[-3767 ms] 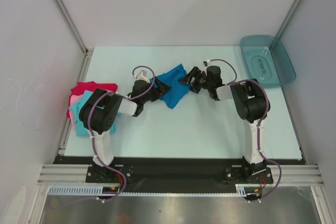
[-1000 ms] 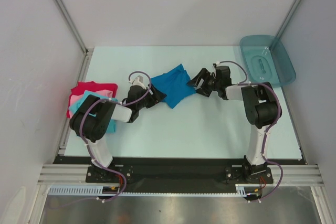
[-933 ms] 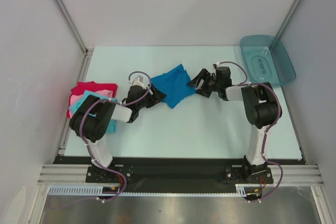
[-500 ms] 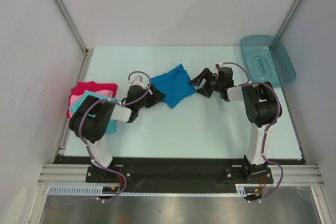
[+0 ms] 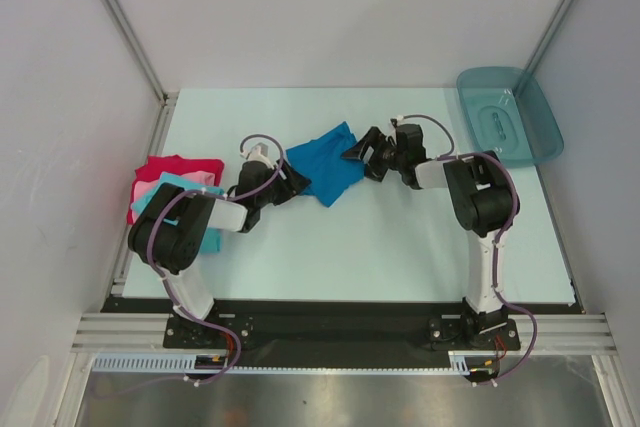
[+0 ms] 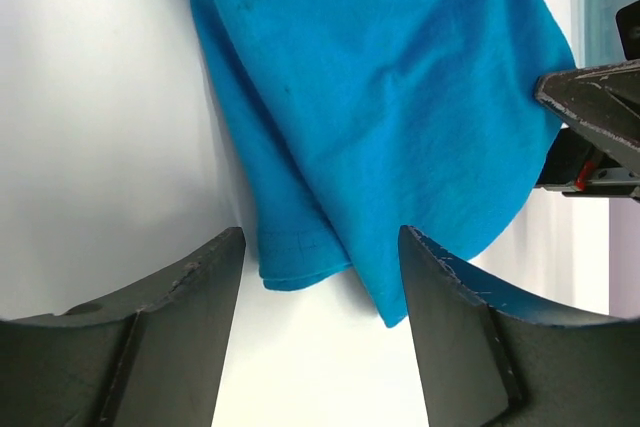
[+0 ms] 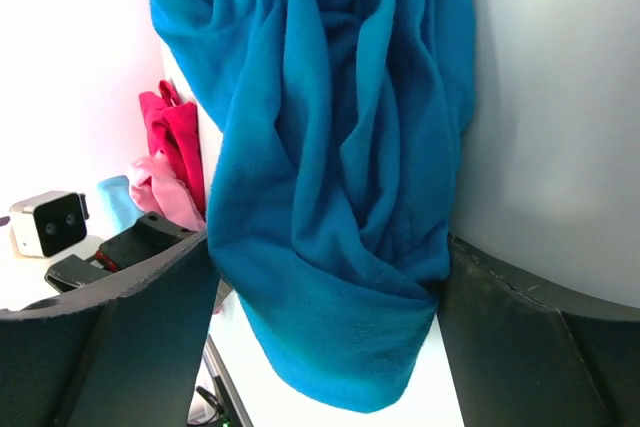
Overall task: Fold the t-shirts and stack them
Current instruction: Neatly place the folded tshirt to the corner
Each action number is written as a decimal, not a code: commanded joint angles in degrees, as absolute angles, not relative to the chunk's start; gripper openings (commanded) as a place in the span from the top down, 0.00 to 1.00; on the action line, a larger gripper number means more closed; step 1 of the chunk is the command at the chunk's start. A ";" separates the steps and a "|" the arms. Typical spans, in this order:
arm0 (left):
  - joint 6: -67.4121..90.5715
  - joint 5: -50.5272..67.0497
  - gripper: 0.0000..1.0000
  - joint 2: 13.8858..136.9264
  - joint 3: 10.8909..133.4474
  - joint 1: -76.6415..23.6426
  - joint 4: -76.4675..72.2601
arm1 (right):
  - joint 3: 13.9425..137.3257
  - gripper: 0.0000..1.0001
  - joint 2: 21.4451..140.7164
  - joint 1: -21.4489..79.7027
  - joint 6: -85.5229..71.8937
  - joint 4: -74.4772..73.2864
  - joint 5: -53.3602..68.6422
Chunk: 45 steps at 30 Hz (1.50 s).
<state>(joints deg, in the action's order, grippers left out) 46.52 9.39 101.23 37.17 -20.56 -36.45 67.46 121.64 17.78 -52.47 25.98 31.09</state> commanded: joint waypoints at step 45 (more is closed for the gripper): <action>43.69 9.23 0.83 110.22 47.81 -24.35 -32.71 | 69.35 1.00 120.06 18.46 -50.72 19.95 28.39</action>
